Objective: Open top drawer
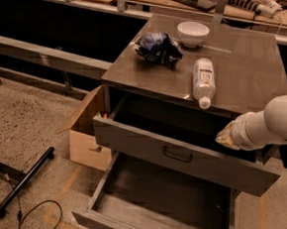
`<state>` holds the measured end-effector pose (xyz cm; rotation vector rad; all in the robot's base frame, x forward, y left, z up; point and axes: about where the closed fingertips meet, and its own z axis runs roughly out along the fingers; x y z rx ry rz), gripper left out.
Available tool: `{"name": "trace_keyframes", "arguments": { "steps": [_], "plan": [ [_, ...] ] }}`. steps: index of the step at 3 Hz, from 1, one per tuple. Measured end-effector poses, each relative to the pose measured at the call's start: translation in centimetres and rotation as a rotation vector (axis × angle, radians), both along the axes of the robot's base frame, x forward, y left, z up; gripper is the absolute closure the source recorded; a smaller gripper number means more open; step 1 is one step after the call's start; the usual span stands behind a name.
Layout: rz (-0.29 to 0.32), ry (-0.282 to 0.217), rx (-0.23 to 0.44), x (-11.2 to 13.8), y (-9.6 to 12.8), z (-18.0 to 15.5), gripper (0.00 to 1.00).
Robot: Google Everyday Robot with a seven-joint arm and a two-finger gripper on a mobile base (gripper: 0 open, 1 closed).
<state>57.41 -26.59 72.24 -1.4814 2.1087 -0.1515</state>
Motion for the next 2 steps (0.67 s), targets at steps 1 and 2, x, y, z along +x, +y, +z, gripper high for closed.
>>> {"name": "trace_keyframes", "arguments": {
  "steps": [1,2],
  "plan": [
    [0.003,0.018,0.003,0.91,0.44,-1.62,1.00],
    [0.004,0.054,0.003,0.32,0.51,-2.58,1.00]
  ]
}}
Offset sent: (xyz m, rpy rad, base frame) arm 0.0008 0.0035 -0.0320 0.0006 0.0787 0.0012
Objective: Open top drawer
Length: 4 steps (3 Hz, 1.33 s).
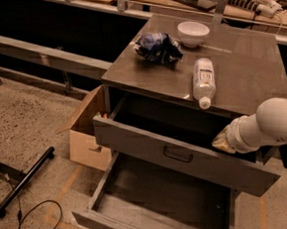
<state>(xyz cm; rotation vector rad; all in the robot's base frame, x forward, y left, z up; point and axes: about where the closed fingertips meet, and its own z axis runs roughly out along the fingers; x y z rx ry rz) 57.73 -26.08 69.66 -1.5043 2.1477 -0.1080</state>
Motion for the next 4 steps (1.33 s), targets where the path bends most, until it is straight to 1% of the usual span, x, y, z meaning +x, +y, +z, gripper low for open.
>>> {"name": "trace_keyframes", "arguments": {
  "steps": [1,2,3,4],
  "plan": [
    [-0.001,0.037,-0.001,-1.7,-0.2,-0.4,1.00],
    [-0.005,0.090,0.001,-4.3,-0.5,-0.5,1.00],
    [0.013,0.170,0.012,-8.4,-0.4,-0.5,1.00],
    [0.022,0.276,0.033,-14.0,0.0,-0.3,1.00]
  ]
}}
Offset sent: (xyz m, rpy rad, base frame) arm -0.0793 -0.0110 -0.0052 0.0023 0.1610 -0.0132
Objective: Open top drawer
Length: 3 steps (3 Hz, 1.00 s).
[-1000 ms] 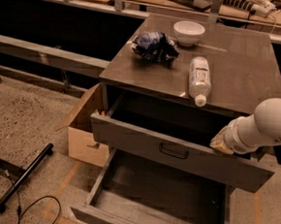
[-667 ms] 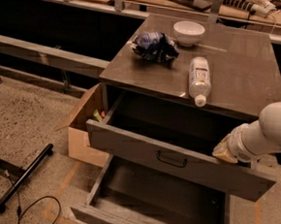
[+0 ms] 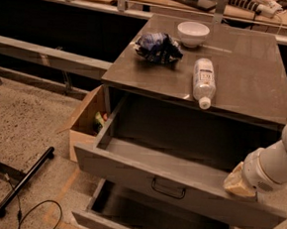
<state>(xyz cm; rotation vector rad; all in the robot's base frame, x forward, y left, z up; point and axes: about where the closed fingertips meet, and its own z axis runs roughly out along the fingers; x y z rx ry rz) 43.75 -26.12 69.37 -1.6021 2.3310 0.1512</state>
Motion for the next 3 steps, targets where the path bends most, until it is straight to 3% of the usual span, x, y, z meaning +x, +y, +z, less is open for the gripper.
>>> {"name": "trace_keyframes", "arguments": {
  "steps": [1,2,3],
  "plan": [
    [0.001,0.076,0.008,-4.3,0.0,0.7,1.00],
    [0.010,0.061,0.016,-4.4,0.3,1.5,1.00],
    [0.016,0.009,0.022,-2.7,0.8,2.3,1.00]
  ]
}}
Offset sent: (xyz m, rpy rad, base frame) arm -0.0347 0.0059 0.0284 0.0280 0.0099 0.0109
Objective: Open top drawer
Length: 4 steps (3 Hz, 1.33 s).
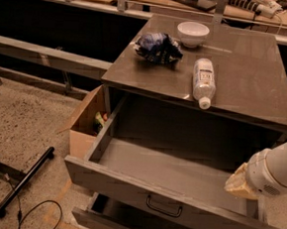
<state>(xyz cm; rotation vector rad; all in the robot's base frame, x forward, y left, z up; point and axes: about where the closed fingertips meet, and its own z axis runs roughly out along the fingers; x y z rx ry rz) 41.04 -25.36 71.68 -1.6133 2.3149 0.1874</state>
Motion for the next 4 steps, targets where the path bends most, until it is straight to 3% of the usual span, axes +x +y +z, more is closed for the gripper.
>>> {"name": "trace_keyframes", "arguments": {
  "steps": [2,4],
  "plan": [
    [0.014,0.000,0.017,1.5,0.9,-2.1,1.00],
    [0.004,0.068,0.005,-0.2,0.5,-4.1,1.00]
  ]
}}
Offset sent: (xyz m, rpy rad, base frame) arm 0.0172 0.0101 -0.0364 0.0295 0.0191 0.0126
